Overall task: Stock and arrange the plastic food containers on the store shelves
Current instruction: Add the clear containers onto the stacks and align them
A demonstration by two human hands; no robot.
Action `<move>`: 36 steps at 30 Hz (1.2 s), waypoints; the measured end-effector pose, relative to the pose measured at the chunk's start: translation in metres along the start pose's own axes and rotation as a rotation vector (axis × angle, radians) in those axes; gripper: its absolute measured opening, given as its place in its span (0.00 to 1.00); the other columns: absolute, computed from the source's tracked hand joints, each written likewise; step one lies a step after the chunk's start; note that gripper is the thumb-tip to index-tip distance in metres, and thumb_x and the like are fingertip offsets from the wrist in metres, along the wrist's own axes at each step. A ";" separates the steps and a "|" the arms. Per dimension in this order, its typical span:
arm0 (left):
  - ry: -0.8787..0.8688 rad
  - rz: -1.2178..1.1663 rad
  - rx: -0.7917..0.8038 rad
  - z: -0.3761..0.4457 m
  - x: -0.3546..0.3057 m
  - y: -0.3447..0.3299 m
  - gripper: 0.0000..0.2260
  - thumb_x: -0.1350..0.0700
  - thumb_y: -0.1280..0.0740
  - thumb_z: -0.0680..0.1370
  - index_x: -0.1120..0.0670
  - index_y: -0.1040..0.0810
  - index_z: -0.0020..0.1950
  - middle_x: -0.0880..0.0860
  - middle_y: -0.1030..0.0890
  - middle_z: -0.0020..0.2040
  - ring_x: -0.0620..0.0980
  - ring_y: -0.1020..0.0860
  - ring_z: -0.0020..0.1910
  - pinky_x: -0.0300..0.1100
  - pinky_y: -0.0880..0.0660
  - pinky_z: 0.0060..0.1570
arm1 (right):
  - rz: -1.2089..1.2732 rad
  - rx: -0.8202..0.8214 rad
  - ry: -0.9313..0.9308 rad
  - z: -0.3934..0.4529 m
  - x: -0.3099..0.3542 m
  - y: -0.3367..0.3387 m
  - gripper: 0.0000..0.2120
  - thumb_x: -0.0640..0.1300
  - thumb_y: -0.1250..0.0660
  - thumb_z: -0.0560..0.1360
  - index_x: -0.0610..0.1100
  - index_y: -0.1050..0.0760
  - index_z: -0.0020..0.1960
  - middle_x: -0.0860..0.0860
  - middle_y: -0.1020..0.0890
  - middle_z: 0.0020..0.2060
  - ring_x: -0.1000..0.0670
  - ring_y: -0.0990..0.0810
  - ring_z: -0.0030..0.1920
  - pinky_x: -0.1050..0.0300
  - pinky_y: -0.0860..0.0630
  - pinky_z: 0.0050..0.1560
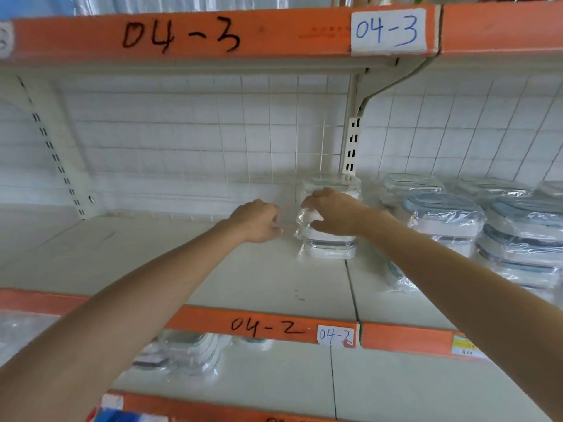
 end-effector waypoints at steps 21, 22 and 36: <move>0.010 0.172 0.203 -0.219 0.102 -0.086 0.09 0.53 0.38 0.78 0.57 0.25 0.53 0.55 0.23 0.55 0.56 0.24 0.55 0.47 0.26 0.50 | 0.195 0.275 0.180 -0.078 0.228 -0.121 0.21 0.45 0.39 0.78 0.43 0.35 0.70 0.46 0.30 0.66 0.46 0.31 0.66 0.57 0.36 0.63; 0.003 0.171 0.226 -0.222 0.102 -0.092 0.08 0.53 0.38 0.78 0.57 0.26 0.50 0.55 0.23 0.53 0.56 0.23 0.53 0.47 0.25 0.50 | 0.209 0.294 0.169 -0.083 0.229 -0.132 0.22 0.45 0.39 0.79 0.43 0.36 0.71 0.46 0.30 0.67 0.46 0.31 0.67 0.55 0.35 0.64; 0.155 -0.067 0.371 -0.197 0.091 -0.290 0.21 0.53 0.36 0.77 0.60 0.34 0.66 0.57 0.30 0.62 0.57 0.30 0.61 0.51 0.28 0.52 | 0.474 0.405 -0.236 -0.121 0.170 -0.343 0.25 0.49 0.38 0.78 0.44 0.38 0.72 0.47 0.30 0.66 0.47 0.33 0.67 0.51 0.31 0.62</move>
Point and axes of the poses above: each hand's wrist, its own z-axis towards the middle knuckle, its own y-axis out of the back of the hand, x = y × z, the point moved 9 cm from there along z, towards the middle knuckle
